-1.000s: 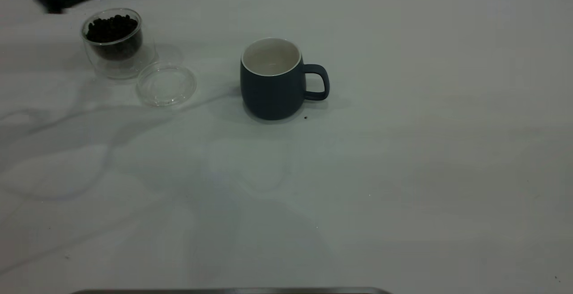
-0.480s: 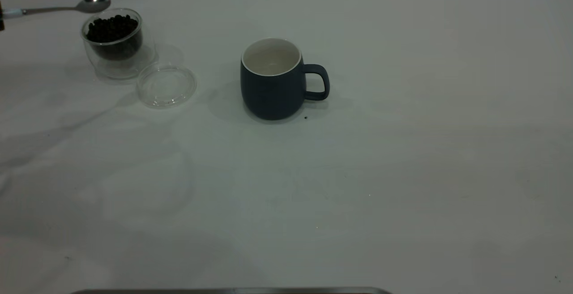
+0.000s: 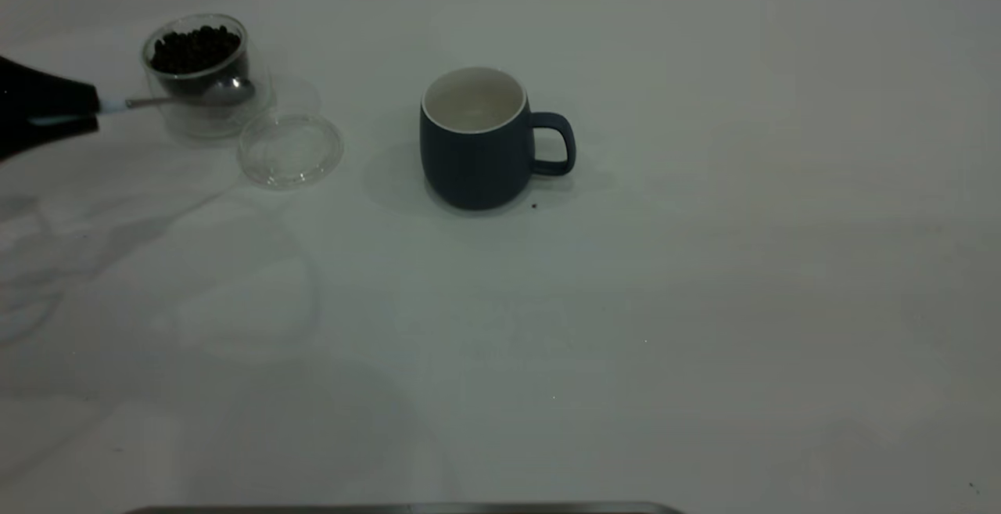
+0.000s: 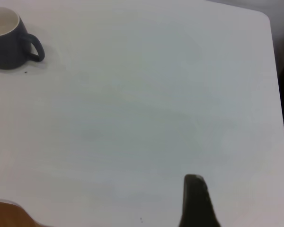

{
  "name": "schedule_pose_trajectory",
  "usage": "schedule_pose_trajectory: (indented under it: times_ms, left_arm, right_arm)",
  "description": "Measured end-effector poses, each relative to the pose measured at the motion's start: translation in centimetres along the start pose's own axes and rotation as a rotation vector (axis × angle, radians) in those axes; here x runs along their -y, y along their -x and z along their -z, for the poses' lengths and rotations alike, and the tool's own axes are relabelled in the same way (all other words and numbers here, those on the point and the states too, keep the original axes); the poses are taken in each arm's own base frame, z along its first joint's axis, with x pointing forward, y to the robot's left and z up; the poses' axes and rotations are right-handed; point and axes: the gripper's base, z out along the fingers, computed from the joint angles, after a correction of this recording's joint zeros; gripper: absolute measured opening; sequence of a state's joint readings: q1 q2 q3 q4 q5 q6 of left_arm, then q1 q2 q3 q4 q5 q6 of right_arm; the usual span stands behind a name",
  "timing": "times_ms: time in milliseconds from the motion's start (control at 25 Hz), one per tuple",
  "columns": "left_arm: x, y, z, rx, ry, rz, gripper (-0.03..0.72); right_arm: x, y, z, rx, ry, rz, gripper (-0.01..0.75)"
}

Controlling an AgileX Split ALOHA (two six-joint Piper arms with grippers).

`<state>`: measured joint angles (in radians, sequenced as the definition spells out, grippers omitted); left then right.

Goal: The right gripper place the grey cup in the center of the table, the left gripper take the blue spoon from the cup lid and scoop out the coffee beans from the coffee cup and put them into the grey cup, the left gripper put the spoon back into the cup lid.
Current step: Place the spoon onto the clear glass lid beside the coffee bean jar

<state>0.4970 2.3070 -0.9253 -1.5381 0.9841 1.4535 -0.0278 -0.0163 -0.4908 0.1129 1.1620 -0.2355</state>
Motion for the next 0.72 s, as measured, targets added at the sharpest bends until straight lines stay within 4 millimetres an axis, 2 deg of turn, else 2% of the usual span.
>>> schedule_pose_trajectory:
  times_ms: [320,720]
  left_arm:
    - [-2.5,-0.6,-1.9,0.072,0.003,0.033,0.122]
    - [-3.7,-1.8,-4.4,0.065,0.022,0.029,0.122]
  right_arm:
    - [0.0,0.0,0.0,0.0,0.0,0.0,0.459]
    - [0.0,0.0,0.0,0.0,0.0,0.0,0.459]
